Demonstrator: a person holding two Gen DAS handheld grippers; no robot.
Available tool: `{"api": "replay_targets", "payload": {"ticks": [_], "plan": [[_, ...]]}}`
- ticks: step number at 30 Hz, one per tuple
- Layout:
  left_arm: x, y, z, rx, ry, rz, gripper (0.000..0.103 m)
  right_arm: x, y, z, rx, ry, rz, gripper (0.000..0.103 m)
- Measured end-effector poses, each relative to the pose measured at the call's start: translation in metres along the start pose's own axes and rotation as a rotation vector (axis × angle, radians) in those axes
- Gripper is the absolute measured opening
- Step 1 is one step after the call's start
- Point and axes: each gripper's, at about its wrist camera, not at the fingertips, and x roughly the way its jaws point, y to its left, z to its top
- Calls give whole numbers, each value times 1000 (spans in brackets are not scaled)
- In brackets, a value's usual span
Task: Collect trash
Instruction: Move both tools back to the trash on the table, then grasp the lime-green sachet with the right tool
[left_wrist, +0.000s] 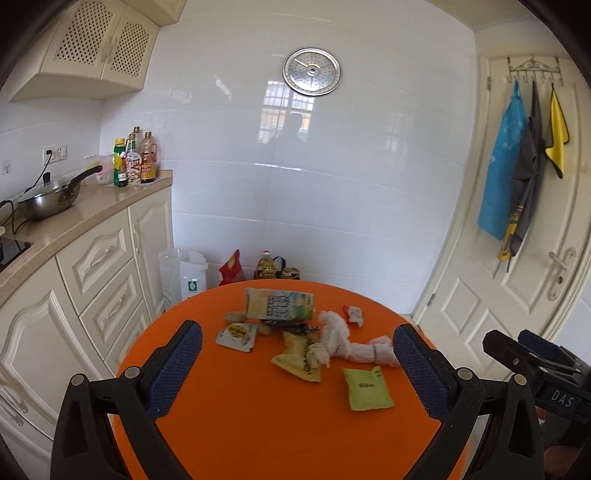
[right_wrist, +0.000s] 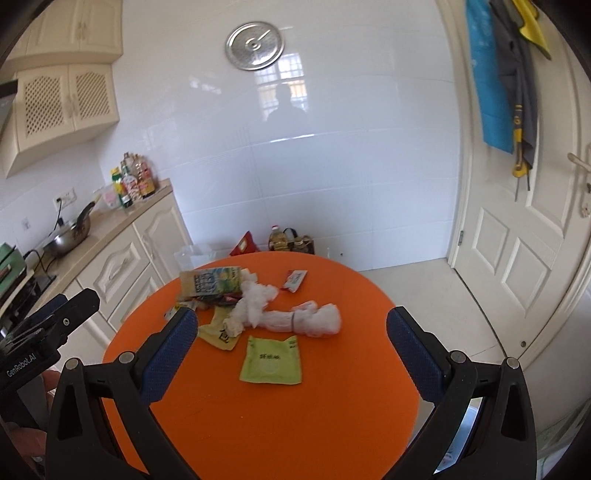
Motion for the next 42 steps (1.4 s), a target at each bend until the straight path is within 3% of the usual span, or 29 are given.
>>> {"api": "replay_targets", "payload": {"ticks": [8, 17, 24, 29, 33, 35, 38, 42], "plan": [[17, -7, -7, 10, 25, 44, 102, 33, 27, -11, -45, 74, 15, 103], [104, 4, 10, 16, 153, 75, 102, 125, 36, -52, -62, 279, 7, 103], [175, 1, 28, 33, 233, 66, 102, 183, 29, -74, -58, 378, -20, 102], [229, -9, 39, 46, 268, 63, 102, 201, 27, -82, -101, 396, -47, 75], [272, -19, 45, 56, 300, 52, 102, 199, 24, -85, -156, 376, -45, 61], [297, -25, 48, 66, 319, 46, 102, 197, 17, -83, -147, 370, -40, 38], [331, -34, 53, 95, 339, 46, 102, 196, 3, -78, -104, 372, -4, 25], [355, -43, 57, 123, 345, 32, 102, 192, -7, -71, -78, 362, 36, 18]]}}
